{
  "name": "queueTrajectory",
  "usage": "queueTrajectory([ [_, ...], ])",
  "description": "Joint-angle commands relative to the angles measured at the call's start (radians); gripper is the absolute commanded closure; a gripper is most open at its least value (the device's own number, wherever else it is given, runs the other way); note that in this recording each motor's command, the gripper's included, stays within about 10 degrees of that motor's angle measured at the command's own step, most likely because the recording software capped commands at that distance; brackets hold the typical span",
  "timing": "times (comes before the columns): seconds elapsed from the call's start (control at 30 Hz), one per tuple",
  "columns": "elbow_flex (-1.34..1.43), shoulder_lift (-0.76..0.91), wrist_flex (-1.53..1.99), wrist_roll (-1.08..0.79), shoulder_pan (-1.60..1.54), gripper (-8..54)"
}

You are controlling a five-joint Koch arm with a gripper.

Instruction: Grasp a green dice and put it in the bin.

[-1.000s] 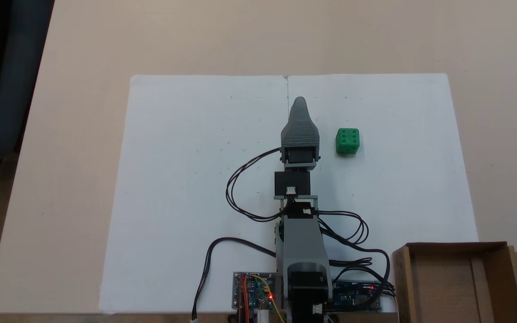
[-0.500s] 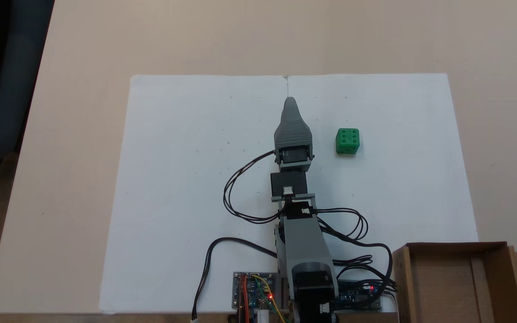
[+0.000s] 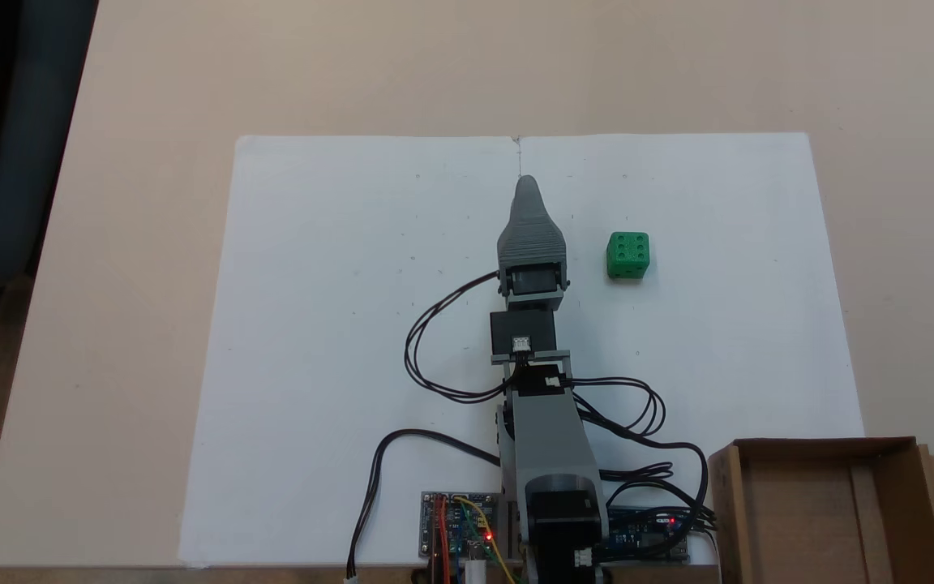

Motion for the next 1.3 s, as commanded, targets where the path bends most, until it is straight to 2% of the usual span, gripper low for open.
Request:
queueTrajectory([
  [0.0,0.069,0.112,-0.008,-0.063,0.026,2.5],
  [0.47,0.031,0.112,0.103,-0.064,0.1,2.5],
  [0.63,-0.212,0.112,0.455,-0.064,0.135,0.4],
  [0.93,-0.686,0.114,1.072,-0.049,0.201,1.1],
  [1.27,-1.029,0.091,1.77,0.028,0.25,1.8],
])
